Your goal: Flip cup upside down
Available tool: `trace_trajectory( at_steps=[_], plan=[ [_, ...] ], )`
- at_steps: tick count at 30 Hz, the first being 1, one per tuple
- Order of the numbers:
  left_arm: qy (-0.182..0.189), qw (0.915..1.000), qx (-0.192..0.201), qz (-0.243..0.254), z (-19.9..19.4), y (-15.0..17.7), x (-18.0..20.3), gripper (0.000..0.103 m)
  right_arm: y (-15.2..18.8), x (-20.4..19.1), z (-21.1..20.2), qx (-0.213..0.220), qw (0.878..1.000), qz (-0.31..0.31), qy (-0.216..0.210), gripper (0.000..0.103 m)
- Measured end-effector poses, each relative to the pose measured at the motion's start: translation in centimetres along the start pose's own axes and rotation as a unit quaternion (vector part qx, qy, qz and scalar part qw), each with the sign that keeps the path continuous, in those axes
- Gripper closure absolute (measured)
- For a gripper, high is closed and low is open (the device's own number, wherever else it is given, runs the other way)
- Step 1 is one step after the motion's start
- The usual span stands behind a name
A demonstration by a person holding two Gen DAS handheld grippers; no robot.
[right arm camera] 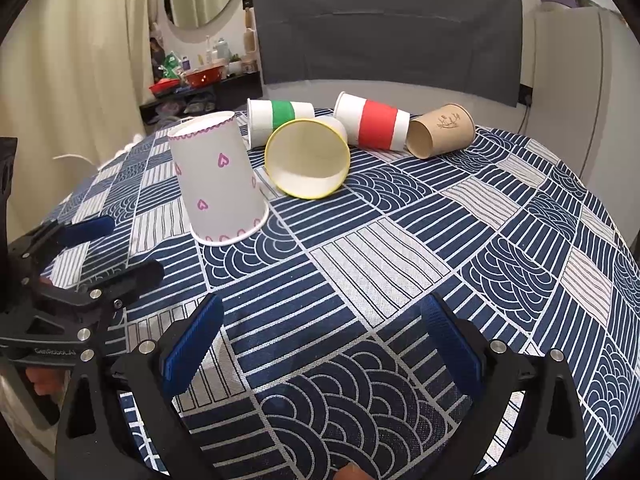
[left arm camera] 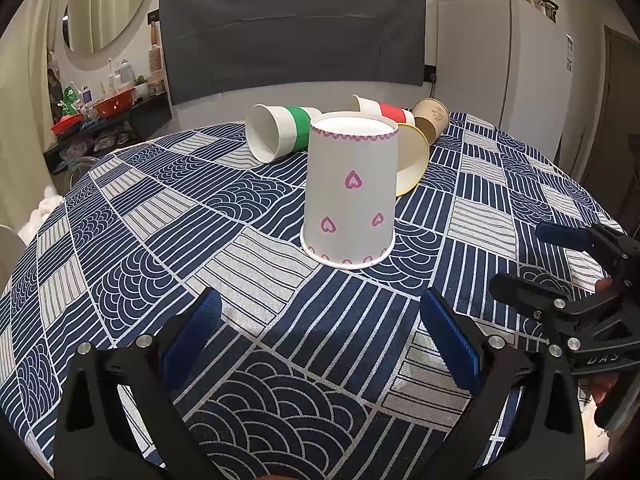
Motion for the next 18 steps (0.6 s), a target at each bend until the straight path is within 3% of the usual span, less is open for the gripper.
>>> trace_trajectory(
  at_steps=[18],
  plan=[
    [-0.001,1.0,0.003,0.003,-0.08,-0.02,0.07,0.006,-0.02,0.03,-0.14,0.004,1.0,0.002,0.006,0.008]
  ],
)
Point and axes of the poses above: each gripper's, at about its wrist camera, not at the fingertips, and z roughly the way its jaws point, x to its right, y to its underside, the point moved 8 cm from there along z, roughly the way its jaws point, and after that the axes turned 6 degrees about z, right-handed, at the moved point
